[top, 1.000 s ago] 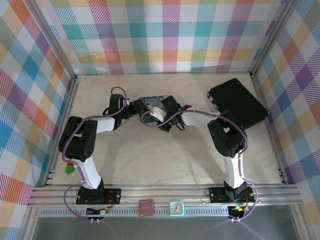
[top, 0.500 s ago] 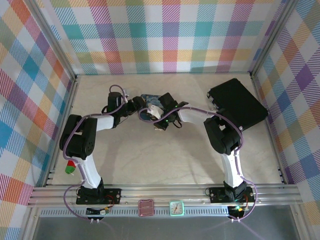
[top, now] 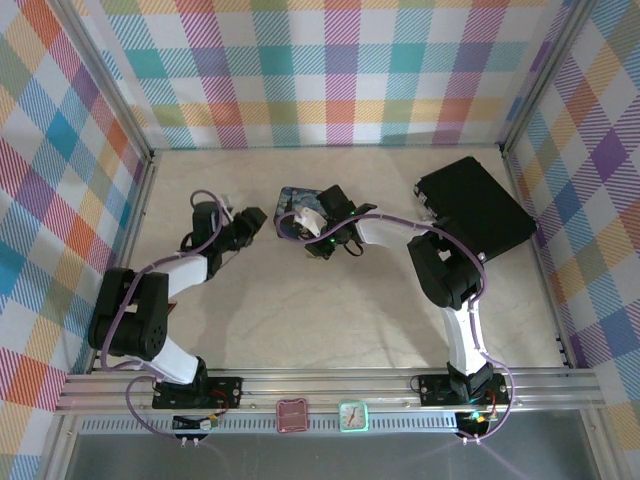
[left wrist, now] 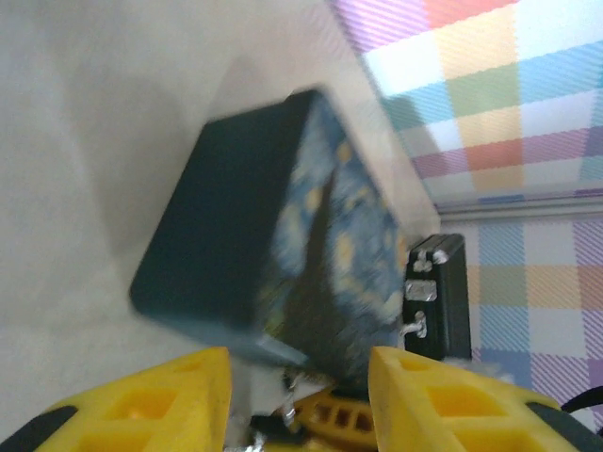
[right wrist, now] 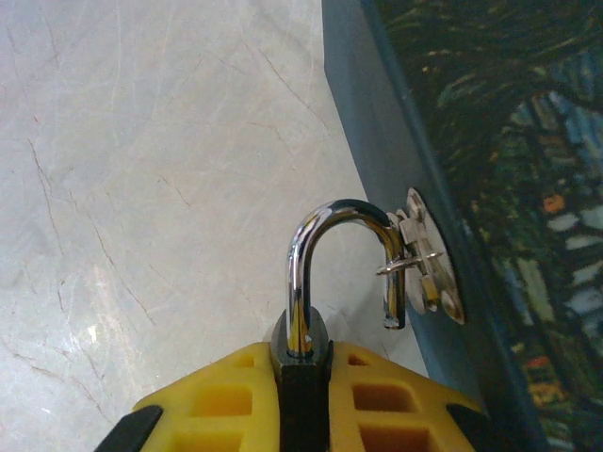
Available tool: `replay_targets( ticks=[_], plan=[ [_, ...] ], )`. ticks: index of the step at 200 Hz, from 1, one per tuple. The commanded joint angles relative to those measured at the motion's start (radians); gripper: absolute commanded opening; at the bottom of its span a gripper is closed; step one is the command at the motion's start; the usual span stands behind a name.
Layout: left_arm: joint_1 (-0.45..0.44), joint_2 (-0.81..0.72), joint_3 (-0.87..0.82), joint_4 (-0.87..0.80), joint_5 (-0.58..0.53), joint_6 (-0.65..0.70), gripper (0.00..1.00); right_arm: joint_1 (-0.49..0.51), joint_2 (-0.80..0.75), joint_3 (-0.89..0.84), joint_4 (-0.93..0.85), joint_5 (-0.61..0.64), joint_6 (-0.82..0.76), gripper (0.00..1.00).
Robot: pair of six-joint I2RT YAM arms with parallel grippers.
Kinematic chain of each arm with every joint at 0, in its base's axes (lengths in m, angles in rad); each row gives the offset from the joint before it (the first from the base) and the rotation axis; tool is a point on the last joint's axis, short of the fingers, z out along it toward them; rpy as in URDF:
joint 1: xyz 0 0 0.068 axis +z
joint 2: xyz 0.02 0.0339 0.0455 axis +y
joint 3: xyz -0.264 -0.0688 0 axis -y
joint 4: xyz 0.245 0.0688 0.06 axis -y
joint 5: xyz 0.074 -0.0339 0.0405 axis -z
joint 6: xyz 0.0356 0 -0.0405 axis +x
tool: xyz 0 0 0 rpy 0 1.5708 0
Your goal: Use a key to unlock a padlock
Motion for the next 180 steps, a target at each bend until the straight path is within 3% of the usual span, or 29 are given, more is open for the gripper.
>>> replay_targets(
  ticks=[1, 51, 89, 106, 131, 180],
  plan=[
    [-0.081, 0.039, -0.065, 0.224, -0.053, -0.176, 0.43, 0.006, -0.003, -0.007, 0.046, -0.055, 0.039, 0.0],
    [-0.229, 0.203, -0.043, 0.414, -0.165, -0.267, 0.44, 0.006, -0.019, -0.032, 0.066, -0.073, 0.048, 0.0],
    [-0.261, 0.26, -0.059, 0.476, -0.248, -0.276, 0.41, 0.006, -0.023, -0.042, 0.071, -0.073, 0.044, 0.0],
    [-0.264, 0.284, -0.05, 0.483, -0.251, -0.275, 0.38, 0.006, -0.024, -0.048, 0.082, -0.082, 0.048, 0.0],
    [-0.274, 0.323, -0.022, 0.501, -0.238, -0.276, 0.24, 0.006, -0.023, -0.05, 0.091, -0.091, 0.053, 0.0],
    [-0.294, 0.352, -0.02, 0.505, -0.229, -0.279, 0.18, 0.006, -0.028, -0.056, 0.104, -0.093, 0.056, 0.0]
  ],
)
